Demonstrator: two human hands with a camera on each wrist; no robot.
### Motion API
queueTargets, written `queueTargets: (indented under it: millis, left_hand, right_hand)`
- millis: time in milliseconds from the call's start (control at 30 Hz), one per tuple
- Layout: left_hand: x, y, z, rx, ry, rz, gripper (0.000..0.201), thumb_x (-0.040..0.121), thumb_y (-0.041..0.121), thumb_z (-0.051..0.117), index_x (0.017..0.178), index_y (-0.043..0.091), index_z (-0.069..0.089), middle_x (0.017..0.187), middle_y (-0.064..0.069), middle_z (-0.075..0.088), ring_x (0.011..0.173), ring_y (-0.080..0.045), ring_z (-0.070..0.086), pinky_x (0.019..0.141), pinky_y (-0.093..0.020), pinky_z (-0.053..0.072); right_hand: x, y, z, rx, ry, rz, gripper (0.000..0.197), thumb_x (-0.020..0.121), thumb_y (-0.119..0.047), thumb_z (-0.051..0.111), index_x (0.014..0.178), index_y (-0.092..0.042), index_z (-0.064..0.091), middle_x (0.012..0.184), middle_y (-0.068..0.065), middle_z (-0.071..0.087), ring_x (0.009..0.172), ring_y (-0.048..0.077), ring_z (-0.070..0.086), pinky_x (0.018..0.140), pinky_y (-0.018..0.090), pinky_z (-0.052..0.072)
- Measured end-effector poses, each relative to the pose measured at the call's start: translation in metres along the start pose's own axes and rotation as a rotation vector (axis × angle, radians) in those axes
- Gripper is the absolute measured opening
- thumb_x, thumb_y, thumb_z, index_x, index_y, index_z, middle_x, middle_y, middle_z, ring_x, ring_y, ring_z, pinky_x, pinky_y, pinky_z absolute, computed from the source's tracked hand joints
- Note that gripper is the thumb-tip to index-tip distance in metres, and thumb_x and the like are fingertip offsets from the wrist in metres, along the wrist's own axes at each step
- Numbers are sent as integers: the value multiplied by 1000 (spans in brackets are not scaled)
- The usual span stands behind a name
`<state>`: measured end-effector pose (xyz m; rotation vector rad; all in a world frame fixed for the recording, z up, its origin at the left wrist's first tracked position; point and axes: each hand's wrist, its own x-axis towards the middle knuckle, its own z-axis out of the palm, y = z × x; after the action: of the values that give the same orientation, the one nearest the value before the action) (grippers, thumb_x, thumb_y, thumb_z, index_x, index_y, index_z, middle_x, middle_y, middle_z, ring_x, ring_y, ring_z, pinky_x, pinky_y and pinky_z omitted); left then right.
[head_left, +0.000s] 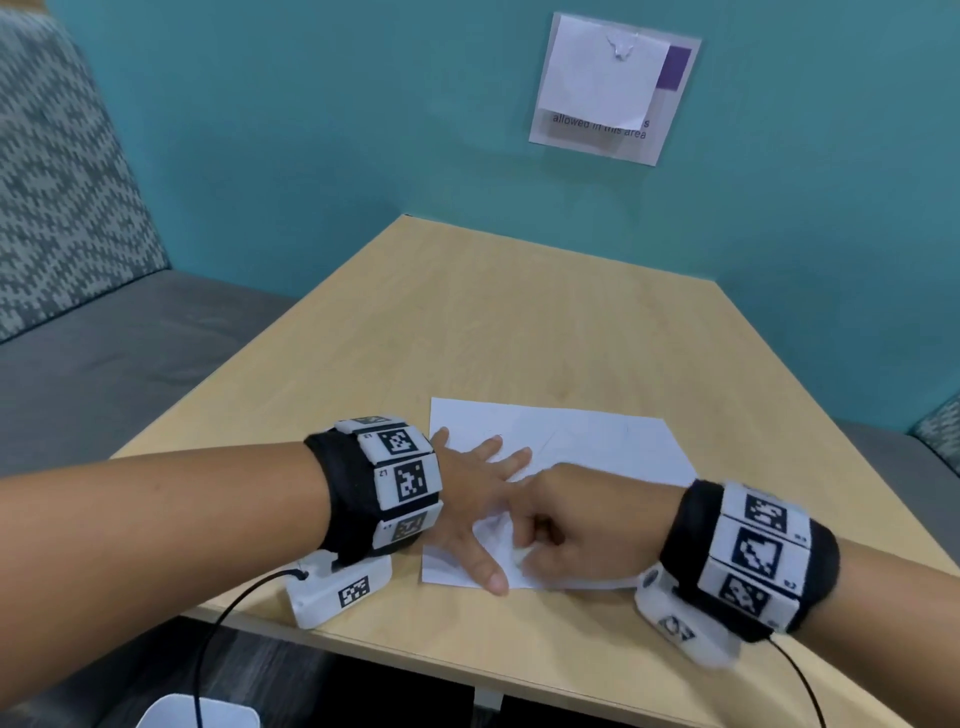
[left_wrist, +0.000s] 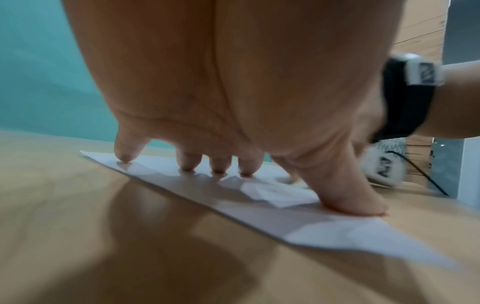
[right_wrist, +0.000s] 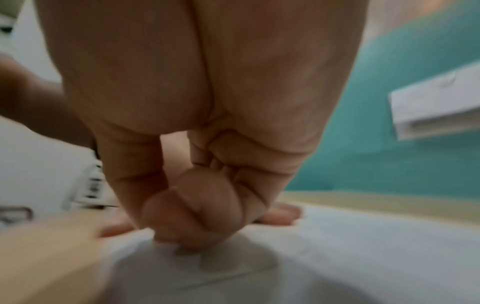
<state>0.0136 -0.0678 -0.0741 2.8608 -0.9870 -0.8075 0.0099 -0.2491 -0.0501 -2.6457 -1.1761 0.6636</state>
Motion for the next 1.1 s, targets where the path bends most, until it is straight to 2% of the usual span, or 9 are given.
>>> queueTargets:
  millis: [167,300,433,533,600,733,867,1000,1100]
  left_hand:
    - [2,0,1,7,7,1,98,80,70,63,155,51,3,165,9,-23,151,-26,-22,111,-74,-6]
    - [-1,-1,0,-22,1,-2,94,81,70,64,153,50,7,165,6,-24,151,-26,-23,112,-73,-7]
    - [-2,2,-3,50,-21,-14,107,81,71,61,155,46,-12,165,6,-23,152,-25,-20,112,-74,-1]
    - [-3,3,-3,58,-2,-14,107,81,71,62,155,47,-11,167,6,-15,153,-25,-13,112,-74,3]
    - [-2,1,-3,46,-12,-16,108,81,72,62,154,47,-13,166,6,-21,153,-25,-17,112,-74,0]
    - [-4,3,-4,45,-25,-32,110,82,70,61,153,46,-19,165,6,-23,152,-24,-20,113,-73,-1]
    - [-3,0,-2,49,-46,-41,112,80,73,60,154,43,-18,163,9,-27,151,-23,-23,113,-72,-5]
    - [-2,3,-5,65,-59,-46,112,82,73,59,155,39,-19,163,8,-27,151,-22,-23,114,-71,-4]
    - [-2,1,-3,58,-52,-47,113,81,74,59,155,40,-19,163,9,-27,151,-22,-23,113,-72,-4]
  right_hand:
    - [3,11,-9,-7,50,54,3,85,-20,64,88,-21,65,69,-17,54,62,1,51,63,19,40]
    - [-2,-2,1,13,-36,-12,3,84,-25,65,86,-23,63,76,-10,61,67,7,55,64,24,48]
    - [1,18,-15,-34,54,104,7,85,-20,64,89,-16,67,77,-4,64,66,9,52,66,23,42]
    - [-4,11,-7,-39,29,49,4,85,-21,63,84,-24,62,72,-10,61,61,3,51,60,18,40]
    - [-7,5,-1,-27,-5,14,4,84,-23,62,83,-27,61,70,-12,59,62,3,52,59,15,40]
    - [-5,19,-12,-42,63,109,9,84,-21,64,90,-14,66,76,-3,66,63,8,52,65,23,44]
    - [-10,8,-1,-28,4,36,10,84,-24,63,90,-17,67,71,-11,60,63,5,52,64,21,45]
    - [-9,19,-9,-29,60,108,12,83,-23,65,91,-15,68,77,-4,67,64,7,52,64,23,46]
    - [-12,9,-2,-13,17,54,12,83,-26,64,90,-17,68,73,-7,64,63,6,53,66,26,49]
